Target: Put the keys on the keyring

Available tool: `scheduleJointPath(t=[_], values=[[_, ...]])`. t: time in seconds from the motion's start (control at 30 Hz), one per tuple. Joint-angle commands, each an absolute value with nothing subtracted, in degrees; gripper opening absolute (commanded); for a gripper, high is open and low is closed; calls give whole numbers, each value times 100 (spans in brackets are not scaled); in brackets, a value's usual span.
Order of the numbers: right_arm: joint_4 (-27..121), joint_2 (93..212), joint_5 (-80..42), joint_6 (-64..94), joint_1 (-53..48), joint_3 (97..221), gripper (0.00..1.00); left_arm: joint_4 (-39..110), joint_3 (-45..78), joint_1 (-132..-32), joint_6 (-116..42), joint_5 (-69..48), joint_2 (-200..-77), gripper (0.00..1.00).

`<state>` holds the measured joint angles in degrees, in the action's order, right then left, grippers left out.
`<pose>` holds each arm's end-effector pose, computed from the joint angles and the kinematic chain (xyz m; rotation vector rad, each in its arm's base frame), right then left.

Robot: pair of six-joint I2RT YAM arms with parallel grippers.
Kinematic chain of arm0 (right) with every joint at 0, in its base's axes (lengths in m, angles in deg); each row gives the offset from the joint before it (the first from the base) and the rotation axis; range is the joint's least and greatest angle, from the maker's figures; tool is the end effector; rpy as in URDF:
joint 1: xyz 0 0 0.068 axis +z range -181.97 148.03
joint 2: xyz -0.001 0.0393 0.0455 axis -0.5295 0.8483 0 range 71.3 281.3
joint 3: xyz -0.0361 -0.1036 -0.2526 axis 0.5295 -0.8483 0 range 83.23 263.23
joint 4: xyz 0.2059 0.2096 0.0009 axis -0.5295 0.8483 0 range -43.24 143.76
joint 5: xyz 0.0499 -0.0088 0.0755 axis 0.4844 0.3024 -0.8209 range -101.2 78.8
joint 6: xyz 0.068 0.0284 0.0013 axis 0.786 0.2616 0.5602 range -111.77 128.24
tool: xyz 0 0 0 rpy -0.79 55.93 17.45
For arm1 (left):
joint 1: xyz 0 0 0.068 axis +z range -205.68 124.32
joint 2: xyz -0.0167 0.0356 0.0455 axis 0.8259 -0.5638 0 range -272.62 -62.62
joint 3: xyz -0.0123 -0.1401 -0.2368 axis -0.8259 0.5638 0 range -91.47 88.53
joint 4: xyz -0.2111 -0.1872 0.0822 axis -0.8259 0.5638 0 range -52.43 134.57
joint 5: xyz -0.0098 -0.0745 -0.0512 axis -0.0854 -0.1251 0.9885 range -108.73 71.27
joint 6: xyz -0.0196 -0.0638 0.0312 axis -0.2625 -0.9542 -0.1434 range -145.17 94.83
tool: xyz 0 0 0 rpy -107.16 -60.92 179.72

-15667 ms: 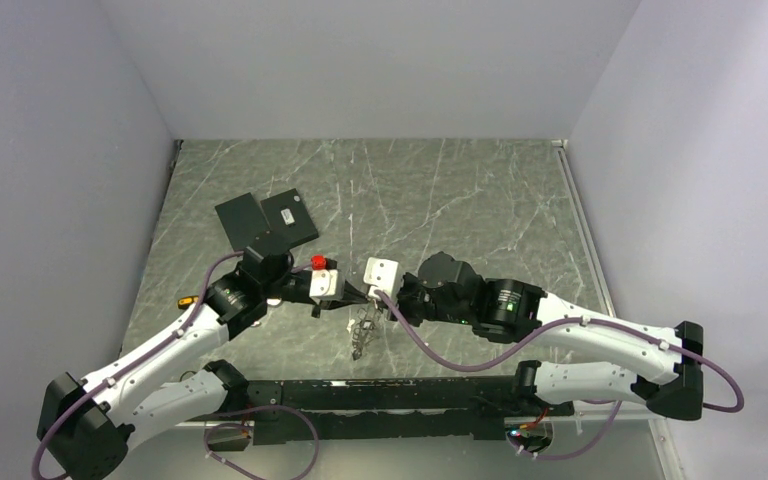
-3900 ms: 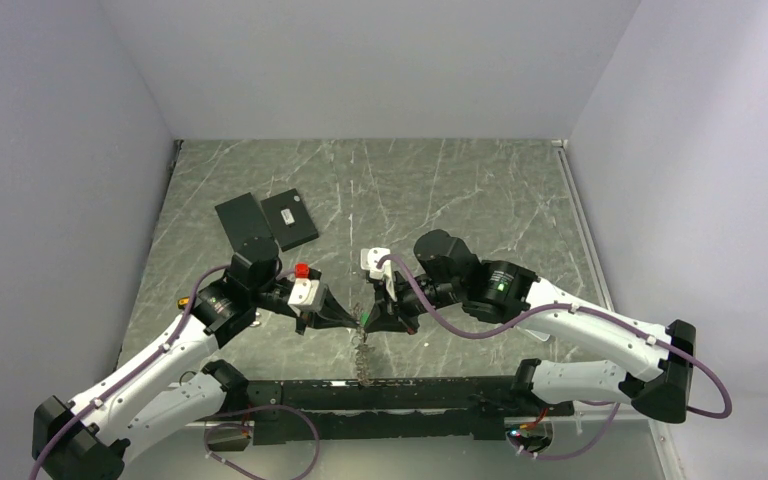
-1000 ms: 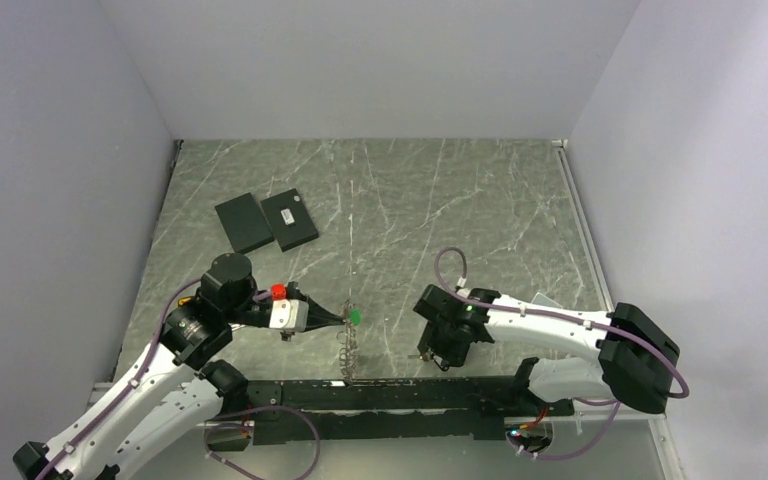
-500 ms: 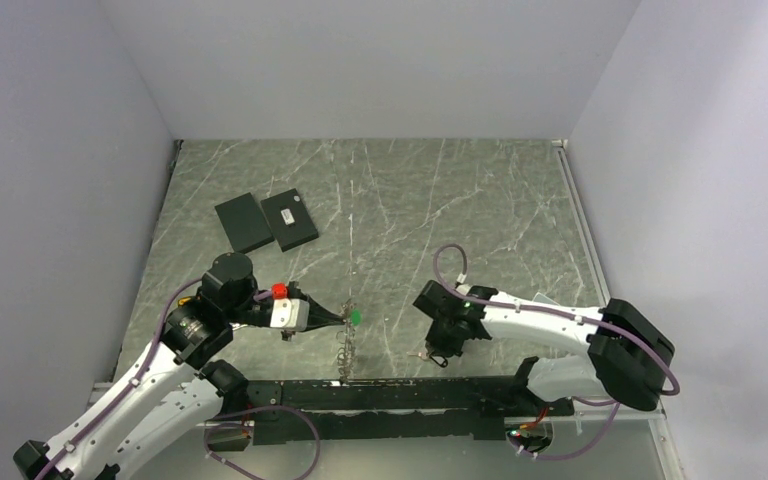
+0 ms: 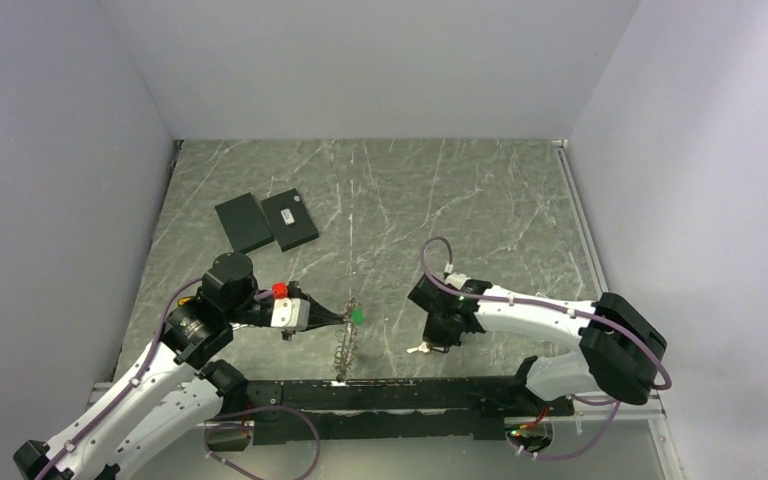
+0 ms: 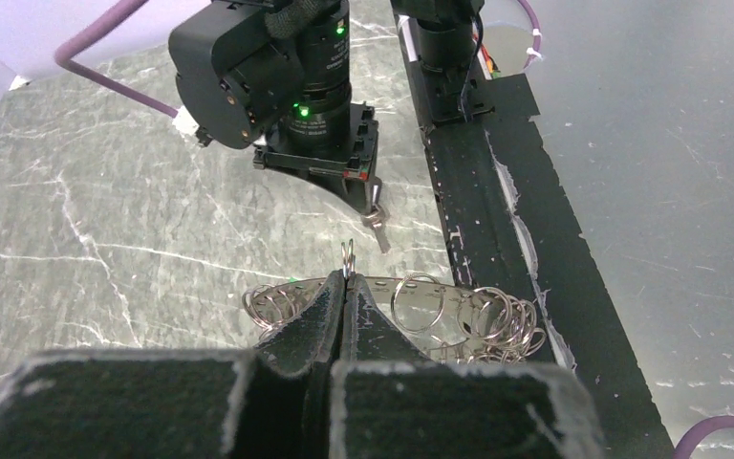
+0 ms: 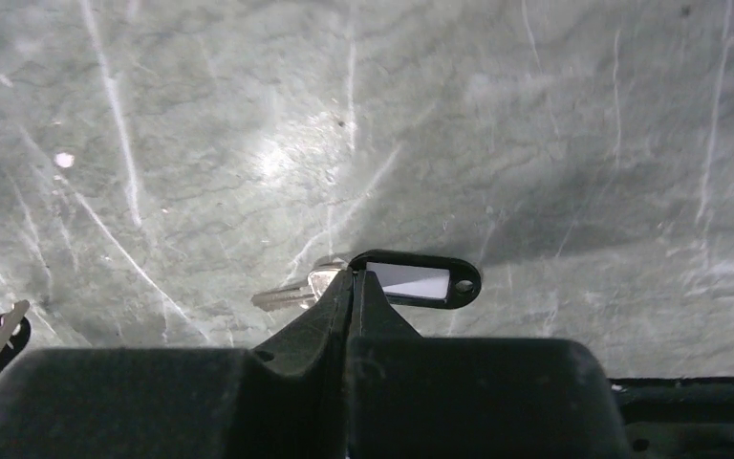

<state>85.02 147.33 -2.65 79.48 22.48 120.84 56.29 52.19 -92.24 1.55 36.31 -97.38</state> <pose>0.1485 0.1922 0.1143 0.4480 2.8619 0.2019 0.1168 -0.1495 0.3010 1.4749 1.1247 -1.0083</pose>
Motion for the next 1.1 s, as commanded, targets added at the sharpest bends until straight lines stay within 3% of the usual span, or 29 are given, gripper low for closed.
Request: scheduleJointPath(t=[0.0,0.17,0.43,0.57,0.77,1.07], values=[[8193,14398,348,6696,2226,12523,0,5418,5047,-9198,154,3683,-9767,0],[7366,13620,545,4900,2226,12722,0,5418,5045,-9198,155,3670,-9850,0],[5049,12363,-1468,2474,2239,11923,0,5383,5064,-9197,111,3767,-9983,0],[3854,11662,-1540,2387,2297,11174,0,5419,5047,-9198,121,3745,-10074,0],[4500,12390,-1540,2387,2328,11976,0,5419,5037,-9187,126,3890,-10303,0],[5059,15103,-1540,2387,2303,12388,0,5545,4992,-9163,223,3748,-10483,0]])
